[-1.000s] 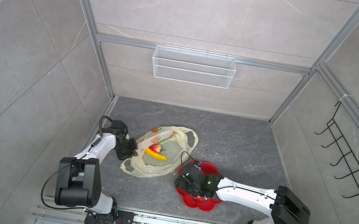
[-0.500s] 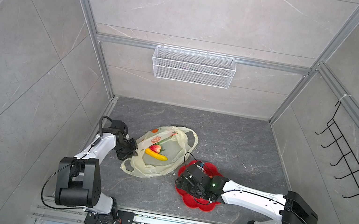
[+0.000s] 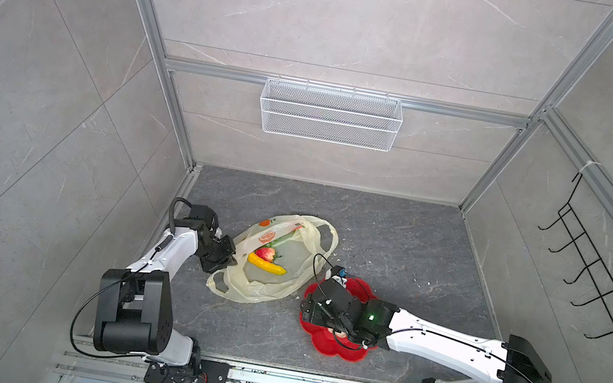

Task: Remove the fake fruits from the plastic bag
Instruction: 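Reach the right gripper back into the bag toward the pink peach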

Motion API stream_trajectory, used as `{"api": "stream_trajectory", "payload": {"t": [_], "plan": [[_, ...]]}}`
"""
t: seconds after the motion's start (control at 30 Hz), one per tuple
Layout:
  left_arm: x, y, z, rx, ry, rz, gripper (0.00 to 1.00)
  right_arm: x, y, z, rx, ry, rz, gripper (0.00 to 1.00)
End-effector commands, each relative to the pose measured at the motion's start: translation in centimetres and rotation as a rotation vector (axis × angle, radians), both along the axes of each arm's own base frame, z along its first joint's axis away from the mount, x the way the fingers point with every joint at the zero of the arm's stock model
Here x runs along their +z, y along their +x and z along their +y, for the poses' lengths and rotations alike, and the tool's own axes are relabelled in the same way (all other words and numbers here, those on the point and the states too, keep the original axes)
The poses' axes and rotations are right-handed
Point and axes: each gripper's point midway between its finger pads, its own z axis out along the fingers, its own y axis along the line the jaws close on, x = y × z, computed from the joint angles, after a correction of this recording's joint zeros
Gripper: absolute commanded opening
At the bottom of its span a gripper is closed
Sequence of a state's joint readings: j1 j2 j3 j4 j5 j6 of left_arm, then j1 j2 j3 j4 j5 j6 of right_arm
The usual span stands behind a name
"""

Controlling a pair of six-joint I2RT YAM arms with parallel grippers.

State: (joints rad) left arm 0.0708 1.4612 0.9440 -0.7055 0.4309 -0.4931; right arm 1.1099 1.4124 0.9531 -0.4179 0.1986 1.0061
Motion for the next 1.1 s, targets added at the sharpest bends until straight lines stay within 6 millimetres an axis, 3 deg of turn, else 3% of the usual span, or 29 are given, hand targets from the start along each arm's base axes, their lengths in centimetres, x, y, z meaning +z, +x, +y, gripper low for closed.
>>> {"api": "stream_trajectory", "payload": {"t": [0.0,0.2,0.33,0.63,0.87,1.07], "plan": [[1.3,0.5,-0.9,-0.026,-0.037,-0.055,0.04,2.0,1.9,-0.4,0.061,-0.049,-0.090,0.77],[2.2,0.7,-0.7,-0.024,-0.015,-0.095,0.04,4.5,4.5,2.8,0.046,0.009,-0.141,0.76],[2.0,0.7,-0.6,-0.023,-0.013,-0.089,0.04,4.5,7.6,5.8,0.019,0.028,-0.117,0.76],[1.9,0.6,-0.7,-0.025,-0.013,-0.083,0.04,0.4,14.0,12.2,0.000,0.096,-0.028,0.77],[1.8,0.6,-0.7,-0.025,-0.012,-0.079,0.04,-4.0,16.5,13.4,0.023,0.056,0.016,0.87],[1.7,0.6,-0.7,-0.027,-0.017,-0.073,0.04,-5.2,17.7,15.0,0.108,0.064,-0.021,0.92]]}}
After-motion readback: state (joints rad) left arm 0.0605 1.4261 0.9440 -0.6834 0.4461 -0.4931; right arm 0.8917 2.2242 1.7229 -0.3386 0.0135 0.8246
